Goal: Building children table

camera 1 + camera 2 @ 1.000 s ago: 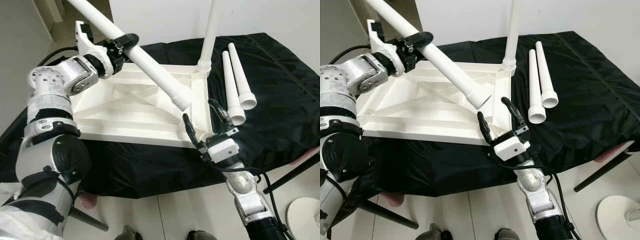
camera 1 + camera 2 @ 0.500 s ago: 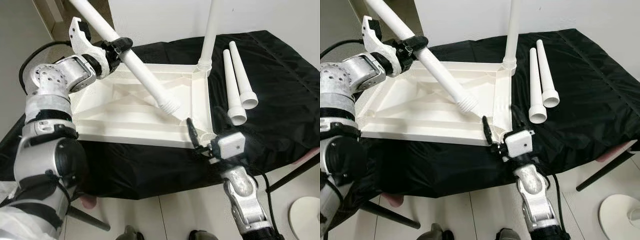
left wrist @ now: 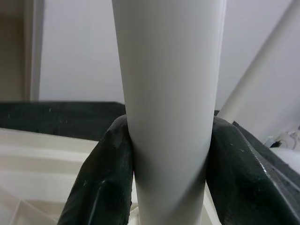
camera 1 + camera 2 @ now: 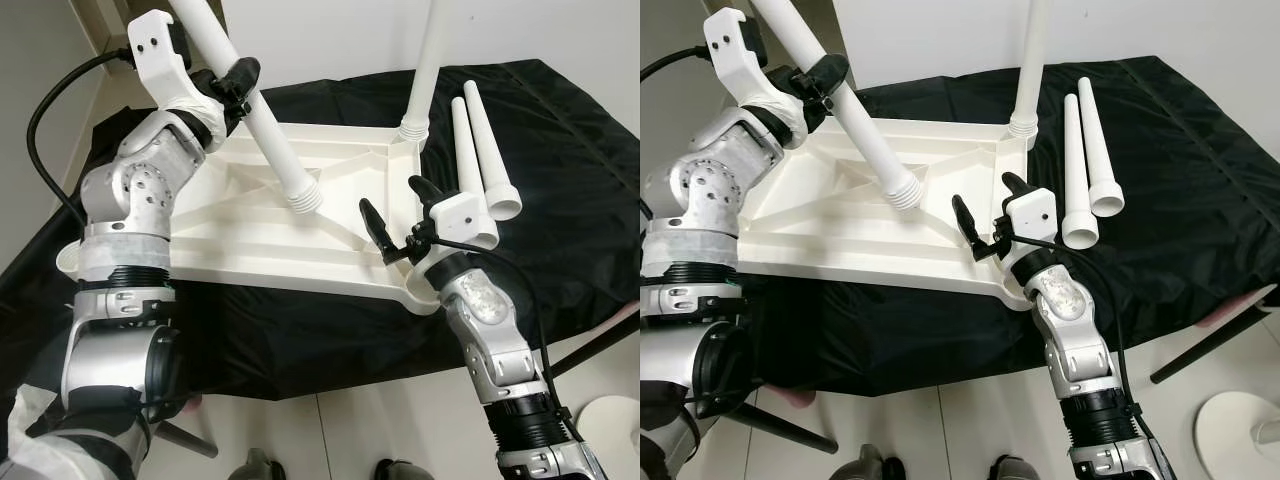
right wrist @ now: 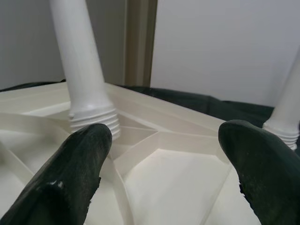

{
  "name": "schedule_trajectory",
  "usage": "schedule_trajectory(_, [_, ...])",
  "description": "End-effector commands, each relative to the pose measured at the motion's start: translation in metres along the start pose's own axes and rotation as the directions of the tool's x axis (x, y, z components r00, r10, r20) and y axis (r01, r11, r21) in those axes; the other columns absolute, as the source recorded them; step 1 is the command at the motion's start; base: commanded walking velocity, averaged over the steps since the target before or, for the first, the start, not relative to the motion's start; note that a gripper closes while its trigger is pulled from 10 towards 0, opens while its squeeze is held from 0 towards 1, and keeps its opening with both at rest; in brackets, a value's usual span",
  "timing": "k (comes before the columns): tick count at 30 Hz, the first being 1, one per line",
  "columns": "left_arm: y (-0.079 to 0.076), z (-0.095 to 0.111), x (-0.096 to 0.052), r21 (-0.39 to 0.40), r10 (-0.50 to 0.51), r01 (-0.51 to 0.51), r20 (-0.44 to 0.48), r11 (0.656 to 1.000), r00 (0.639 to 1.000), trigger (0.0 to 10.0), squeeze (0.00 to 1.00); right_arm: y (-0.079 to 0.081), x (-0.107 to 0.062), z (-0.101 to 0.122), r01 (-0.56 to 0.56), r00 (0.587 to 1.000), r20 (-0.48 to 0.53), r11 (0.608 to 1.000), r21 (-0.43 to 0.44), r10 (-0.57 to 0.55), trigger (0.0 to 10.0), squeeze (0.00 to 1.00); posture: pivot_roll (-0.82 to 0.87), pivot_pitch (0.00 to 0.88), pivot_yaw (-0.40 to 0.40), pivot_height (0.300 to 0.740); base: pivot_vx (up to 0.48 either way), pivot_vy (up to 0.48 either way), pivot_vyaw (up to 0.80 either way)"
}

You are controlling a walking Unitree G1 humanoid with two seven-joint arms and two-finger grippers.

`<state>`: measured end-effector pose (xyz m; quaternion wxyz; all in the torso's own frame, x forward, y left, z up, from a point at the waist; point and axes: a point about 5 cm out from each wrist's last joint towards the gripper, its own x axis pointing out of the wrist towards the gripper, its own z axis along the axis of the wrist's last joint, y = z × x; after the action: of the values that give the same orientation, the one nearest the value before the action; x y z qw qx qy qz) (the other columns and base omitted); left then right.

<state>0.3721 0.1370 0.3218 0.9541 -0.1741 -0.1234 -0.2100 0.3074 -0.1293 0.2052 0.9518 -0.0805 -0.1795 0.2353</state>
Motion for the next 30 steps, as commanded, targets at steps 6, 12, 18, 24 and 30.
schedule_trajectory(6, [-0.026,0.006,-0.002,0.131,-0.035,0.023,0.090,0.991,0.995,10.0,0.00,0.010,0.023,0.011,-0.155,0.988,-0.004,0.988,0.021,0.155,10.0,0.00,-0.03,0.048,0.027,0.740,0.000,0.000,0.00])
schedule_trajectory(12, [-0.044,0.000,-0.002,0.171,-0.062,0.042,0.115,0.984,0.991,10.0,0.00,0.021,0.035,0.014,-0.251,0.968,-0.012,0.968,0.001,0.251,10.0,0.00,-0.02,0.034,0.000,0.740,0.000,0.000,0.00])
schedule_trajectory(18, [-0.056,-0.003,-0.003,0.202,-0.083,0.056,0.127,0.978,0.988,10.0,0.00,0.021,0.047,0.016,-0.269,0.963,-0.027,0.962,-0.057,0.267,10.0,0.00,-0.01,0.027,-0.011,0.740,0.000,0.000,0.00])
schedule_trajectory(24, [-0.067,-0.009,-0.005,0.232,-0.097,0.065,0.130,0.971,0.987,10.0,0.00,0.016,0.063,0.013,-0.221,0.974,-0.063,0.974,-0.045,0.218,10.0,0.00,0.00,0.019,-0.010,0.740,0.000,0.000,0.00])
schedule_trajectory(30, [-0.072,-0.011,-0.006,0.220,-0.102,0.071,0.132,0.973,0.986,10.0,0.00,0.016,0.071,0.010,-0.189,0.979,-0.081,0.980,-0.054,0.185,10.0,0.00,0.00,0.010,-0.011,0.740,0.000,0.000,0.00])
